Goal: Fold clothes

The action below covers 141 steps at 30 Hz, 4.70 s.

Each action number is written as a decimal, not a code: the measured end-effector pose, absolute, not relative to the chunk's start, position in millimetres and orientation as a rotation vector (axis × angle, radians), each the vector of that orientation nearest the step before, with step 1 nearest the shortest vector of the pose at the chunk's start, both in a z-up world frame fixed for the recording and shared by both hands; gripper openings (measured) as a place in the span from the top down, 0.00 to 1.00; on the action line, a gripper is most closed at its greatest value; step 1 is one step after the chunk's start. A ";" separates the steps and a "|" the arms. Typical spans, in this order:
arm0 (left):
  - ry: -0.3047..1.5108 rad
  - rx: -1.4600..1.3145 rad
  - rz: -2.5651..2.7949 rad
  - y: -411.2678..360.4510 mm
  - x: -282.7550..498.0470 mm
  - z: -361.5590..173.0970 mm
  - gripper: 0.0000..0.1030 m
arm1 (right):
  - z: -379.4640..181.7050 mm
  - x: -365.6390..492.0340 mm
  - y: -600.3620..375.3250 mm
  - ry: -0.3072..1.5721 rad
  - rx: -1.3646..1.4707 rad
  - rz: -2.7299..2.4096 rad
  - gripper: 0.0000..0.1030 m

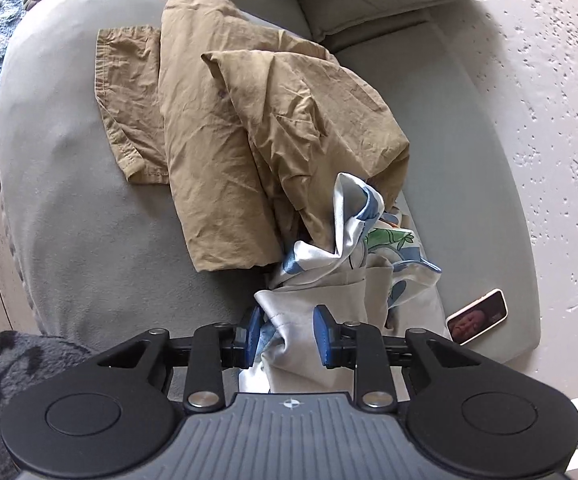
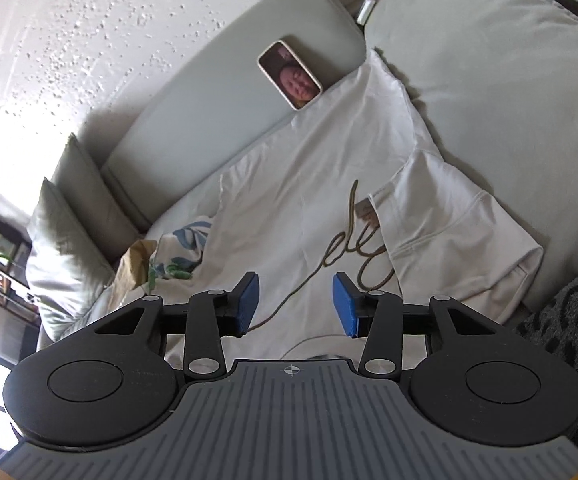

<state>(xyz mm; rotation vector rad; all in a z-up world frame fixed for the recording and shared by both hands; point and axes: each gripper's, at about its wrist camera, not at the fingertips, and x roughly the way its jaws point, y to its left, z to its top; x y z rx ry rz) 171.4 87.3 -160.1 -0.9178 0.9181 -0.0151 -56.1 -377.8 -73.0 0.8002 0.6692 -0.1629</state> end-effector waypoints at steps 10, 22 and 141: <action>0.853 -0.756 -0.027 75.6 163.3 -144.9 1.00 | -76.1 -61.2 -369.8 0.683 0.788 -0.137 0.54; 0.475 0.123 -0.356 -58.9 114.0 -91.7 1.00 | -87.3 -70.3 -373.6 0.683 0.829 -0.105 0.54; 1.146 -0.143 -0.360 -192.4 511.3 -165.0 0.36 | -127.9 317.1 -626.6 0.870 0.606 -0.517 0.42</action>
